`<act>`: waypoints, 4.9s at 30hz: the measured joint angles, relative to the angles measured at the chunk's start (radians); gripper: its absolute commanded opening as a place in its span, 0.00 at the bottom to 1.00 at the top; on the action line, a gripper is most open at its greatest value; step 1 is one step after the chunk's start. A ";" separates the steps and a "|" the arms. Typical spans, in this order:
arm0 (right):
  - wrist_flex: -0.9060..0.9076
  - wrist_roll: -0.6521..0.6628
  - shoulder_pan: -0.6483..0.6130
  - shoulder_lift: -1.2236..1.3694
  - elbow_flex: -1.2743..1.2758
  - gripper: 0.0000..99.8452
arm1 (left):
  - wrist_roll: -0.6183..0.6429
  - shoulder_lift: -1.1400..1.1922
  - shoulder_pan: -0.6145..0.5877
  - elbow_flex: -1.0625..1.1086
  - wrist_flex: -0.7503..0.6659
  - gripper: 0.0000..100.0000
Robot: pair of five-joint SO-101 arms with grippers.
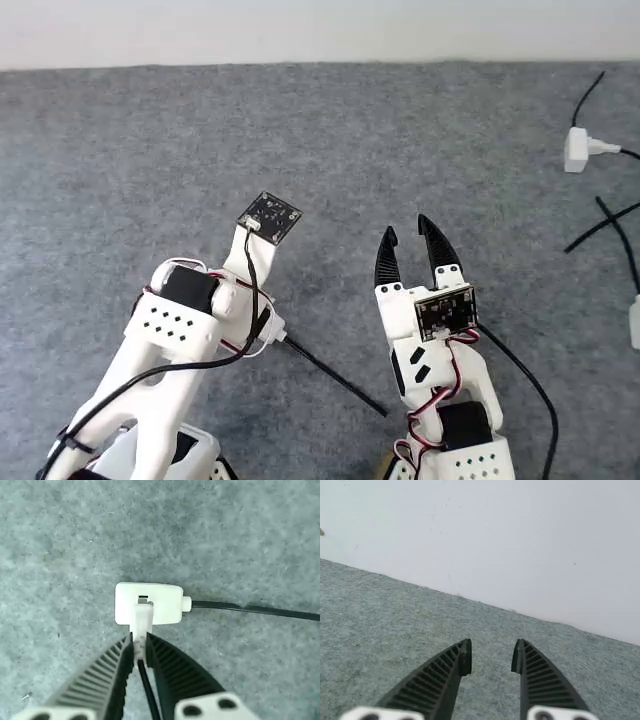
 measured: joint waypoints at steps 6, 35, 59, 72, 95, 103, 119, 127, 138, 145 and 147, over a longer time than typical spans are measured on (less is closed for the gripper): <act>0.000 0.000 0.000 0.000 0.000 0.16 | 0.000 0.000 0.000 0.000 0.037 0.01; 0.000 0.000 0.000 0.000 0.002 0.16 | 0.000 -0.014 -0.003 0.094 -0.110 0.01; 0.000 0.040 0.000 0.000 0.002 0.16 | 0.000 0.348 0.009 -0.104 -0.215 0.01; 0.000 0.044 0.000 0.000 0.002 0.16 | 0.000 0.356 0.009 -0.103 -0.222 0.01; 0.000 0.048 0.000 0.000 0.002 0.16 | 0.032 0.354 0.009 -0.055 -0.222 0.01; 0.000 0.048 0.000 0.000 0.002 0.16 | 0.069 0.354 0.008 -0.023 -0.256 0.01; 0.000 0.048 0.000 0.000 0.002 0.16 | 0.133 0.354 0.009 0.002 -0.269 0.01; 0.000 0.048 0.000 0.000 0.002 0.16 | 0.144 0.407 0.009 -0.017 -0.253 0.01; 0.000 0.048 0.000 0.000 0.002 0.16 | 0.170 0.575 0.000 -0.196 -0.137 0.01; 0.000 0.048 0.000 0.000 0.002 0.16 | 0.175 0.575 0.000 -0.199 -0.115 0.01; 0.000 0.048 0.000 0.000 0.002 0.16 | 0.175 0.601 0.000 -0.221 -0.101 0.01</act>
